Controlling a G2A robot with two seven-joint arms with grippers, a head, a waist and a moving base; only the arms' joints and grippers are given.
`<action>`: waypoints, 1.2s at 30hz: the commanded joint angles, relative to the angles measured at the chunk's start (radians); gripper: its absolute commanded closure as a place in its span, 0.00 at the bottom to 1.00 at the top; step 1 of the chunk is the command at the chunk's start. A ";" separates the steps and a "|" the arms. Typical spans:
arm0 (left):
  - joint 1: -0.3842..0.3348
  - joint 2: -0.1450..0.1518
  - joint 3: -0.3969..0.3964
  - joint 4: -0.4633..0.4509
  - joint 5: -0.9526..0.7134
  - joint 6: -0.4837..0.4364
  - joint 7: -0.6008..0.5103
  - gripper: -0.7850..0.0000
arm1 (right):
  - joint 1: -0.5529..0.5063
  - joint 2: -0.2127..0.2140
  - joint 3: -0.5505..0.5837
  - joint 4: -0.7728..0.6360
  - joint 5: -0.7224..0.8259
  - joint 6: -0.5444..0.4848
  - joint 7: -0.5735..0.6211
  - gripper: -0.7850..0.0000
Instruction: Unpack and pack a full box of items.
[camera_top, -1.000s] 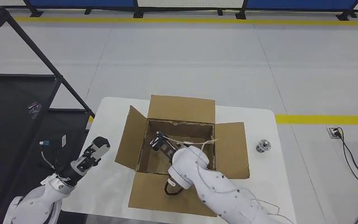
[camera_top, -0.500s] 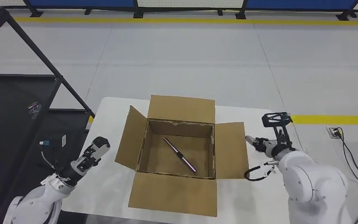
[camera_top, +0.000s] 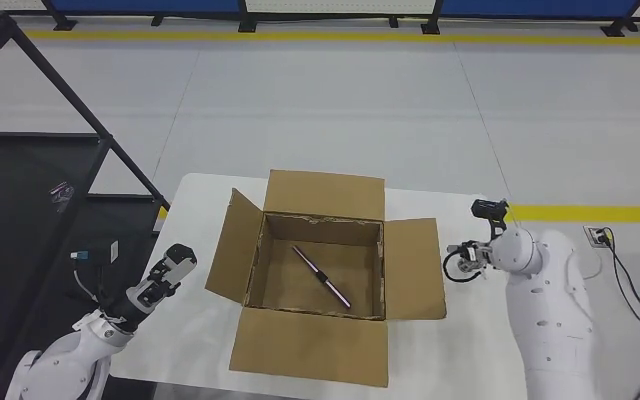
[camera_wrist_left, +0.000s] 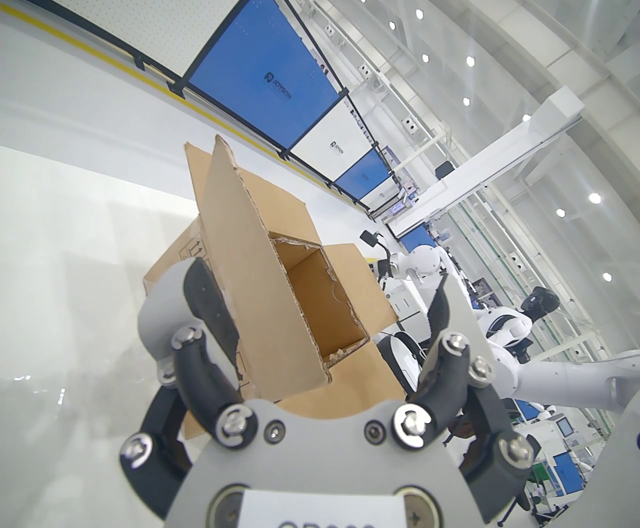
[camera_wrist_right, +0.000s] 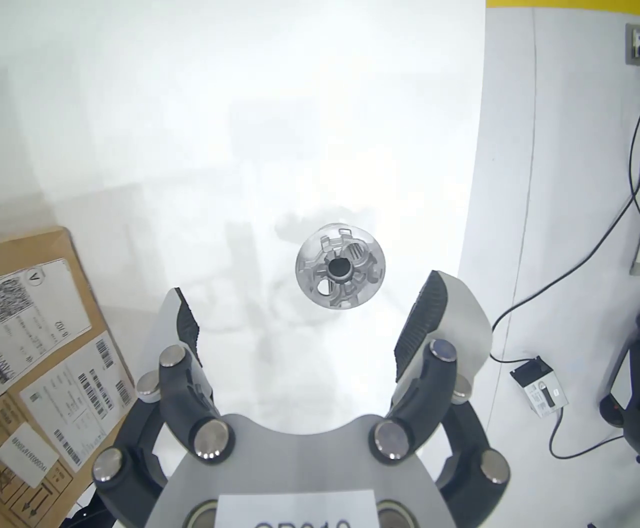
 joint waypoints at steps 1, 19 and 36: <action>0.000 0.000 0.000 0.000 0.000 0.000 0.000 0.00 | 0.015 0.004 0.004 0.043 0.005 -0.006 -0.005 0.00; 0.000 0.000 0.000 0.000 0.000 0.000 0.000 0.00 | 0.098 0.034 0.007 0.240 0.039 -0.030 -0.086 1.00; 0.000 0.000 0.000 0.000 0.000 0.000 0.000 0.00 | -0.564 0.030 0.002 -1.100 0.173 0.168 -0.144 1.00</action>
